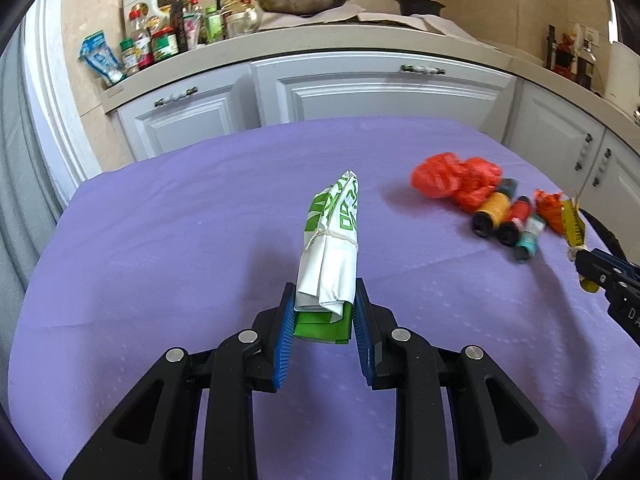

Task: Collect trash
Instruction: 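Carry the tube and yellow wrapper over the bin and open both grippers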

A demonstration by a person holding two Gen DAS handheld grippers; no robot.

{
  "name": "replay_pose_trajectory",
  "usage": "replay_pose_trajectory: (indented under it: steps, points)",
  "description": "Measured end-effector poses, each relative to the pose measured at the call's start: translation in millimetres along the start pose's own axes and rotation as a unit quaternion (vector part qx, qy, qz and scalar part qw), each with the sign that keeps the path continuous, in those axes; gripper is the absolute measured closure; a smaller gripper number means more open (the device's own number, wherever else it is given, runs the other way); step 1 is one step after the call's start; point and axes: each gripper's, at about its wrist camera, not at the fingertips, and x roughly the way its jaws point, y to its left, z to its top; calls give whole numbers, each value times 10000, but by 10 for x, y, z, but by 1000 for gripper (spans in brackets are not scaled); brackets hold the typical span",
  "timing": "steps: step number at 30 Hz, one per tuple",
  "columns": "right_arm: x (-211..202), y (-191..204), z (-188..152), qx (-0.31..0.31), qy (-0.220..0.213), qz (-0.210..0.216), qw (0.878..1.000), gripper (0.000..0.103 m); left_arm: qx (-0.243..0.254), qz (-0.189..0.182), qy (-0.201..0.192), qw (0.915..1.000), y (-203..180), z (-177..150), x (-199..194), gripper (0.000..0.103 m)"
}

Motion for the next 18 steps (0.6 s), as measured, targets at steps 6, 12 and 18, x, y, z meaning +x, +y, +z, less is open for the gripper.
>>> replay_pose_trajectory:
  steps: [6,12,18]
  points:
    - [-188,-242,-43,72,-242,-107,9996,82,118,-251,-152,9995,-296,-10,-184,75]
    - [-323,-625,-79,248,-413,-276,9985,82,347,-594,-301,9972,-743,-11,-340,75]
    - [-443,-1088,-96,478,-609,-543,9955,82,694,-950,-457,9920,-1244,36,-436,75]
